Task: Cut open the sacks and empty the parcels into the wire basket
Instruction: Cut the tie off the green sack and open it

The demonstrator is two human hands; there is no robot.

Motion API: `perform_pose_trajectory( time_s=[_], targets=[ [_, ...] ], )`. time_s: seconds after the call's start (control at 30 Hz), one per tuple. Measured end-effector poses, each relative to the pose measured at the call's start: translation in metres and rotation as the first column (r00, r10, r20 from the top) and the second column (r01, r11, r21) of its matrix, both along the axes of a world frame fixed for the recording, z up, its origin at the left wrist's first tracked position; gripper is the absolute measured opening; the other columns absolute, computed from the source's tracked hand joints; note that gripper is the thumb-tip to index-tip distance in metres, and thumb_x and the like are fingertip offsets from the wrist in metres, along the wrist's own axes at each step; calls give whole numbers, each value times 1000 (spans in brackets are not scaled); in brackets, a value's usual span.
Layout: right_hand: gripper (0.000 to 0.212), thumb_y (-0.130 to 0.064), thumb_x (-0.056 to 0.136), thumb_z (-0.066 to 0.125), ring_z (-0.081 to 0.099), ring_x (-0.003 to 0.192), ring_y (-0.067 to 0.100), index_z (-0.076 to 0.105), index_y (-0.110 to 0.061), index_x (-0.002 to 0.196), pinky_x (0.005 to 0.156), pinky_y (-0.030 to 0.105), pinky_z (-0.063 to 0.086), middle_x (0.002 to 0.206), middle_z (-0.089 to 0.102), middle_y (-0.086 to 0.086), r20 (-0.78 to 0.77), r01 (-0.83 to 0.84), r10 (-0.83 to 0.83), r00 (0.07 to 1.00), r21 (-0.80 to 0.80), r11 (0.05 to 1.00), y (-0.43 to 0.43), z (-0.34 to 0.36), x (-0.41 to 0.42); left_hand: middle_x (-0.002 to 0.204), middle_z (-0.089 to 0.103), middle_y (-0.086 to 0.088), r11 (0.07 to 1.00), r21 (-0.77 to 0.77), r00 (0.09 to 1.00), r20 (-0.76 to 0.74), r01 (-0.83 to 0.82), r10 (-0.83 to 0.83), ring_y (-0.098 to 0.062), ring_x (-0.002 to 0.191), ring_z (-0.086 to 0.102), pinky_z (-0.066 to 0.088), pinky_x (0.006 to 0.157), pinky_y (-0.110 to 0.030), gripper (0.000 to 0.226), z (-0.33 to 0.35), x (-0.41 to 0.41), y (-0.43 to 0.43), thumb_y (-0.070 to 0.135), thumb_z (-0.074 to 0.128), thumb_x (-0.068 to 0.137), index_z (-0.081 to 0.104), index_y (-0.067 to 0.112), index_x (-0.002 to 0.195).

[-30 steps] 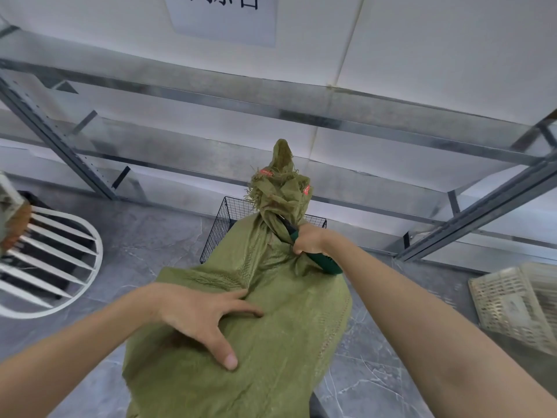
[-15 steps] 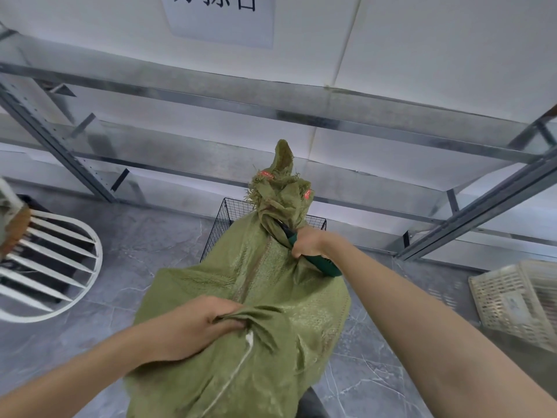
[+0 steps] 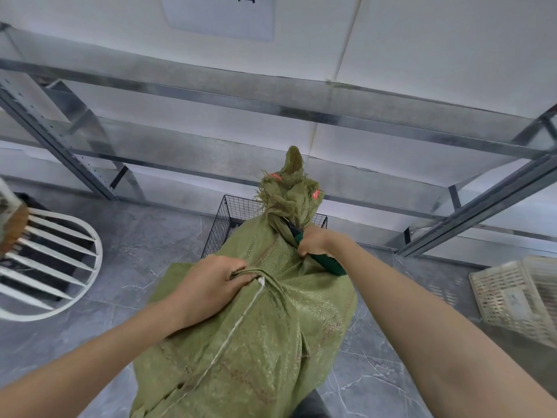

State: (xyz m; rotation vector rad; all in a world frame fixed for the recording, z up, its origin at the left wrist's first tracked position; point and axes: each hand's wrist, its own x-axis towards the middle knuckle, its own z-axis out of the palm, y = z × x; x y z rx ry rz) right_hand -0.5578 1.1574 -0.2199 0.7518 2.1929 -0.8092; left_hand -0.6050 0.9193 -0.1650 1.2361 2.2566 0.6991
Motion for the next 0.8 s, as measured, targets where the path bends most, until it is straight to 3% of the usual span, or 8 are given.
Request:
perform_pose_trajectory(
  time_s=[0.1,0.17,0.3,0.37,0.47,0.57,0.67,0.8],
  targets=[
    [12,-9,87,55,43,67,17,47,-4,94,55,27,34,84,47,7,-12,22,-23,1000,-26,999,2,-2,-6,51,51,17,1000,9,998,-65,7,-7,0,46,41,27,48,-20,41,2,-10,6,27,59,91,47,40,54],
    [11,-9,87,55,44,68,17,48,-4,94,57,28,36,82,47,5,-11,15,-15,1000,-35,999,4,-4,-12,45,42,9,1000,-8,993,-115,11,-12,-3,45,37,25,48,-22,47,6,-16,13,27,57,92,37,31,50],
    [11,-9,87,55,46,82,22,50,-4,95,70,32,38,94,49,9,-11,-24,23,1000,-47,999,9,-10,-28,49,37,10,997,-67,983,-177,39,-50,-6,48,35,24,49,-26,45,16,-27,27,33,48,95,30,30,54],
    [12,-10,87,55,47,81,22,51,-3,96,67,30,39,94,50,9,-3,-44,44,999,-48,998,11,-14,-37,50,34,9,992,-110,972,-221,55,-78,-9,48,33,22,53,-33,43,23,-33,36,35,42,95,27,29,56],
    [16,-11,87,55,49,78,21,54,-2,100,62,29,40,97,54,12,14,-58,59,998,-43,997,16,-21,-49,52,33,7,984,-160,961,-252,72,-111,-11,50,31,21,57,-33,43,26,-45,51,31,43,96,26,26,57],
    [20,-18,85,57,52,83,24,55,-4,100,69,31,44,103,58,12,1,-44,44,999,-35,998,22,-34,-62,56,41,7,982,-165,960,-246,94,-133,-11,52,35,24,57,-32,39,21,-57,66,34,40,97,33,24,60],
    [40,-26,84,56,54,96,26,54,-8,120,85,37,49,119,58,12,-37,-59,58,998,-32,998,36,-66,-78,66,58,-2,989,-117,971,-209,91,-114,-16,61,47,28,58,-31,34,11,-68,82,32,45,97,50,17,68],
    [32,-20,93,51,56,95,29,55,-4,120,79,35,49,107,57,13,-72,-94,96,993,26,995,39,-54,-88,50,44,14,995,-69,995,-55,75,-79,2,51,42,28,51,-18,44,-1,-82,106,29,51,95,39,27,53]
  ],
)
